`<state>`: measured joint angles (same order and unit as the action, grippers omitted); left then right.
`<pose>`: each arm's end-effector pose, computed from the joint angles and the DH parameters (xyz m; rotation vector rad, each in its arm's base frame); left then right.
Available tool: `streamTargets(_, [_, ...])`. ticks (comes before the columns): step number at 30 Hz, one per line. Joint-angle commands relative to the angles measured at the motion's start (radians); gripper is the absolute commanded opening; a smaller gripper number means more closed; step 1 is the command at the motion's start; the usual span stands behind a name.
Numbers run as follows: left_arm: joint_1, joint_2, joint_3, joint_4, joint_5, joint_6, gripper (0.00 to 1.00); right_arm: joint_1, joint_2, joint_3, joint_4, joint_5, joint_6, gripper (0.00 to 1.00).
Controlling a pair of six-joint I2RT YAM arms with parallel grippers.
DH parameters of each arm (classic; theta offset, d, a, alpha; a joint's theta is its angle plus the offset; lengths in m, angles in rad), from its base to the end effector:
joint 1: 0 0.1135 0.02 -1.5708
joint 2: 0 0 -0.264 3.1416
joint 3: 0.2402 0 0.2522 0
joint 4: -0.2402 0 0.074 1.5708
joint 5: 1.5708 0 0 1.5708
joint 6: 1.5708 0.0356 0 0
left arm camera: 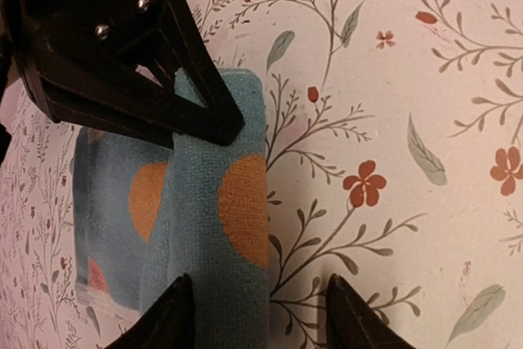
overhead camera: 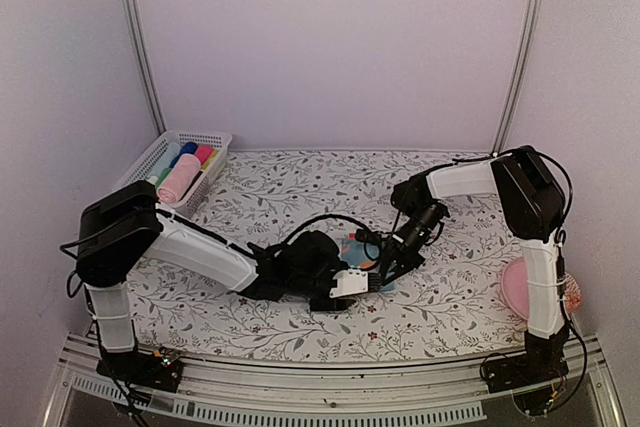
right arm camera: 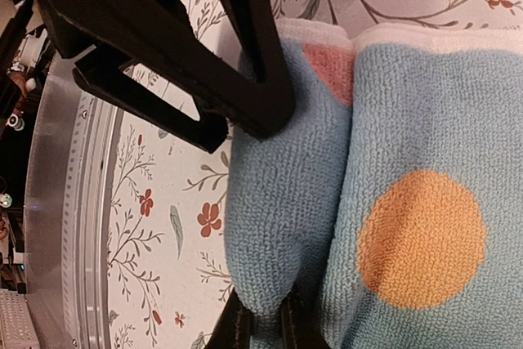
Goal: Roll the towels
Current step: Roll the towel at the center of the board.
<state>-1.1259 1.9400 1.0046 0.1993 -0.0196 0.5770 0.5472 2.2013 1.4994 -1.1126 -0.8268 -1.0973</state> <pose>0.1685 -0.3519 0.1246 1.7389 1.5365 -0.2570 0.3090 0.2189 0.1192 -1.9864 2.0543 1.2996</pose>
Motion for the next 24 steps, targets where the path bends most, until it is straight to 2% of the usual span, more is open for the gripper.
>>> streamTargets(1, [-0.012,0.070,0.036,-0.016,-0.042,0.004,0.49,-0.002,0.035,0.010,-0.031,0.011,-0.014,0.07])
streamTargets(7, [0.001,0.108,0.040,-0.008,-0.091,-0.010,0.39,-0.002,0.043,0.011,-0.038,0.014,-0.024,0.08])
streamTargets(12, [0.014,0.131,0.050,-0.018,-0.100,-0.022,0.19,-0.004,0.040,0.011,-0.038,0.015,-0.026,0.12])
streamTargets(15, [0.016,0.139,0.063,-0.045,-0.099,-0.032,0.13,-0.011,0.024,0.006,-0.030,0.014,-0.027,0.20])
streamTargets(21, [0.023,0.111,0.077,-0.109,-0.040,-0.081,0.09,-0.044,-0.089,-0.051,0.072,0.042,-0.004,0.47])
streamTargets(24, [0.028,0.103,0.089,-0.144,-0.007,-0.105,0.08,-0.077,-0.145,-0.065,0.101,0.032,0.001,0.53])
